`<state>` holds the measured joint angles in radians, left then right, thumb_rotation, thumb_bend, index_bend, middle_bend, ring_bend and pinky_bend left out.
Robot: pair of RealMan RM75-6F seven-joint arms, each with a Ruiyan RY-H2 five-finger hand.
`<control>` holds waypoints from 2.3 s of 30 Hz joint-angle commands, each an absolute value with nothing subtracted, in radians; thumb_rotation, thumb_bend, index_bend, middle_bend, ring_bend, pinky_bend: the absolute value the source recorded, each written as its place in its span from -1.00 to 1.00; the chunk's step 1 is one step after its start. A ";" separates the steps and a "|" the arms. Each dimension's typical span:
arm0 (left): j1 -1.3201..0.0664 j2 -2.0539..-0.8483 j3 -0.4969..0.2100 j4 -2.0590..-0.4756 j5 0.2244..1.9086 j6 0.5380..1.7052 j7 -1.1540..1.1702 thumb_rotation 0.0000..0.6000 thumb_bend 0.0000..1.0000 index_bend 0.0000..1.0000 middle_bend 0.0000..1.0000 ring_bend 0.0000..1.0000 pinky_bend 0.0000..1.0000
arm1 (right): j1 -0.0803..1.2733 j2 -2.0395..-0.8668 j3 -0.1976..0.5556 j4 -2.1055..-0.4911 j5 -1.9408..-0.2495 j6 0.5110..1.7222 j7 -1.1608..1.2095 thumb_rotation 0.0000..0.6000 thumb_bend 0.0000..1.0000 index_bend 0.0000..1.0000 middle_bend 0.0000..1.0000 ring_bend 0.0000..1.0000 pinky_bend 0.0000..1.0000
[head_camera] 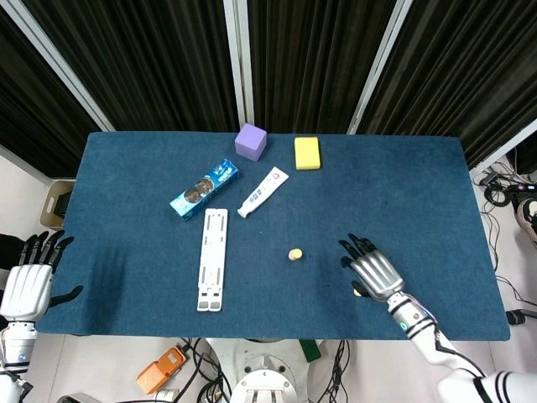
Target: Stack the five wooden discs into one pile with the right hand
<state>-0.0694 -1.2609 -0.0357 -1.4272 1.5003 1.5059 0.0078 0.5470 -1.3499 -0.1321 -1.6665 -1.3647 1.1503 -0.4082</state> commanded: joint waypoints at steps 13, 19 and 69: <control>-0.066 -1.264 -0.033 -1.427 1.505 1.513 0.010 1.00 -1.00 -0.69 -0.85 -1.00 -1.00 | 0.477 -1.367 -0.155 -1.596 -1.406 1.111 -0.371 1.00 -0.09 -0.12 -0.66 -0.83 -0.64; -0.064 -1.266 -0.031 -1.423 1.502 1.510 0.007 1.00 -1.00 -0.69 -0.85 -1.00 -1.00 | 0.472 -1.380 -0.145 -1.582 -1.412 1.086 -0.384 1.00 -0.09 -0.10 -0.66 -0.83 -0.65; -0.059 -1.271 -0.030 -1.389 1.485 1.492 -0.020 1.00 -1.00 -0.69 -0.85 -1.00 -1.00 | 0.799 -1.549 0.180 -1.604 -1.056 0.838 -0.607 1.00 -0.09 0.04 -0.62 -0.83 -0.65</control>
<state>-0.0591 -1.2710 -0.0301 -1.3890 1.4845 1.4922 -0.0200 0.7926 -1.5446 0.1796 -1.6064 -1.0649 0.8368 -0.5992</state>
